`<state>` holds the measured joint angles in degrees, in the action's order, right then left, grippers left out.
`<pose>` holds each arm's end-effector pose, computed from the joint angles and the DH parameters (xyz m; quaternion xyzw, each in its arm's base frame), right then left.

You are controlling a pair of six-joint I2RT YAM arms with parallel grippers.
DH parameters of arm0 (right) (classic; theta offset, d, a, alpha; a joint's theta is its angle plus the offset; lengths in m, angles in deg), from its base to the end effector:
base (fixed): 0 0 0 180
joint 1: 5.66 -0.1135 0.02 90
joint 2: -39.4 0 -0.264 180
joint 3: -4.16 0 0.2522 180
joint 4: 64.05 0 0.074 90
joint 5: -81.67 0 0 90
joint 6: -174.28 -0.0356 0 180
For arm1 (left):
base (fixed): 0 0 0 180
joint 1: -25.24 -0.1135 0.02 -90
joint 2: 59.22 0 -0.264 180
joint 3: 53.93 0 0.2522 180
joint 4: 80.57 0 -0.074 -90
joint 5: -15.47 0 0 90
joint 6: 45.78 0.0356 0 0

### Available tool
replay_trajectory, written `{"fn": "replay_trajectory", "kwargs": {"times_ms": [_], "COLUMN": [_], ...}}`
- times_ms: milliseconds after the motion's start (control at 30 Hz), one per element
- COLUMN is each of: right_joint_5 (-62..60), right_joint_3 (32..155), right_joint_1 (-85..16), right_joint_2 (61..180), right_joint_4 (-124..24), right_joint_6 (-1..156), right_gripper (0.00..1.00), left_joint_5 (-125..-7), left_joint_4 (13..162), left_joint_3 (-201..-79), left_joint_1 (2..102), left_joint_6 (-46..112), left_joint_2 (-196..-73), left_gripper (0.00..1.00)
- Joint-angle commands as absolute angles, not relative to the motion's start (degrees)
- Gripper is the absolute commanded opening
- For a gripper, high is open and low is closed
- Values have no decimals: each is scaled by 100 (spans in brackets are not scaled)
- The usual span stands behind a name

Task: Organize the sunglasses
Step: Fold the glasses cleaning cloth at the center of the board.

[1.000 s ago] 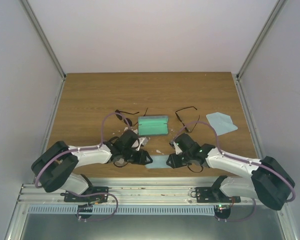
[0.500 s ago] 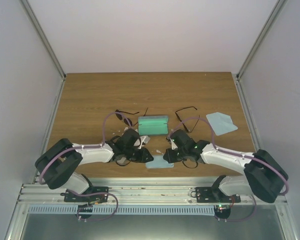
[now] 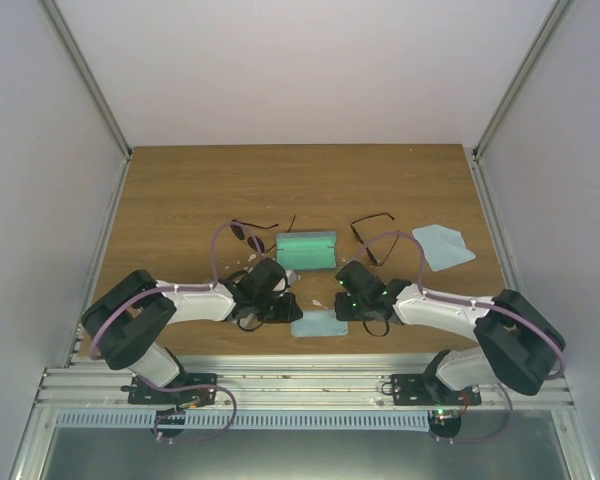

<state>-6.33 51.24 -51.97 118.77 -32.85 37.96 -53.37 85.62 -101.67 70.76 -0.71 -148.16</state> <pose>0.1603 0.1696 0.1402 -0.0039 0.9732 0.1775 0.1461 0.1774 -0.1990 0.1235 0.0600 0.9372 -0.3331 0.0838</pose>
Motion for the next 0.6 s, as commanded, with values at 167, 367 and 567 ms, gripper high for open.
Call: {"fn": "replay_trajectory", "kwargs": {"times_ms": [167,367,567], "right_joint_5": [-1659,-141,-16], "right_joint_3": [5219,5272,5394], "right_joint_1": [-5267,-5420,-5541], "right_joint_2": [10998,11246,11939], "right_joint_4": [-2320,-3353,-3681], "right_joint_6": [3832,4422,4325], "right_gripper": [25,25,22], "left_joint_5": [-5288,-5055,-5546], "left_joint_4": [8488,8899,8556], "left_joint_3": [-10265,-10393,-10426], "left_joint_1": [7116,7138,7138], "left_joint_6": [61,56,-91], "left_joint_2": [-14654,-14750,-14931], "left_gripper": [13,13,11]}}
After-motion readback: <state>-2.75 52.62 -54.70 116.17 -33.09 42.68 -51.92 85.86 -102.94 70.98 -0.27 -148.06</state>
